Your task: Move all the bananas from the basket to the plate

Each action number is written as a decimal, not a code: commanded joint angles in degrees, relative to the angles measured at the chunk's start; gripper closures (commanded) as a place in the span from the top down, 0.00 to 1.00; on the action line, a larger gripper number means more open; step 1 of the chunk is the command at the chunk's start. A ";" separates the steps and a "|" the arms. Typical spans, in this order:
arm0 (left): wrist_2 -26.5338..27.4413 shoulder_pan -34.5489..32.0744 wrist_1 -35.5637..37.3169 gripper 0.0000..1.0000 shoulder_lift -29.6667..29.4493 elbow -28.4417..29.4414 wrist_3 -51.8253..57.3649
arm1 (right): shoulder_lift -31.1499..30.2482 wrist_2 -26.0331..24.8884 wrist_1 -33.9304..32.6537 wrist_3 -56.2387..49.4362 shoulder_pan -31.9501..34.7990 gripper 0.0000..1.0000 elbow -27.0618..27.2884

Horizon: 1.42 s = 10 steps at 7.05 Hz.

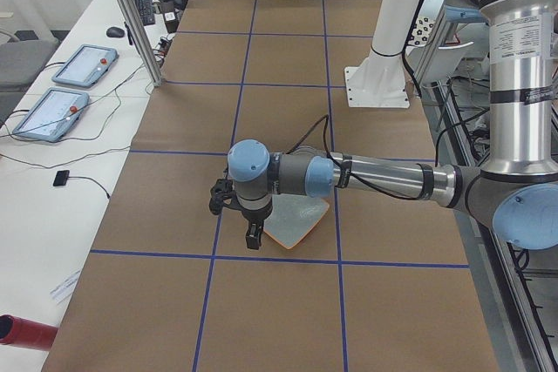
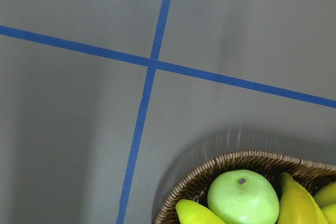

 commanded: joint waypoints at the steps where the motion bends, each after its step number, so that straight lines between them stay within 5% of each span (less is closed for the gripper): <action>1: -0.38 0.01 -0.22 1.00 -0.13 -0.14 -0.02 | 4.14 -1.28 1.74 0.69 0.02 1.00 -1.68; 3: -0.38 0.01 -1.79 1.00 -0.13 0.03 -0.11 | -0.01 -0.41 9.45 0.17 0.72 1.00 -3.09; 5: -0.47 0.01 -2.25 1.00 -0.04 0.12 -0.02 | -7.74 -0.23 16.76 -10.92 0.72 1.00 -3.27; 8: -0.47 0.01 -2.25 1.00 0.04 0.30 -0.02 | -8.15 6.16 16.27 -29.13 5.71 1.00 -9.56; 10: -0.47 0.10 -2.25 1.00 0.13 0.21 -0.02 | -7.16 6.80 16.35 -30.25 6.25 0.98 -12.50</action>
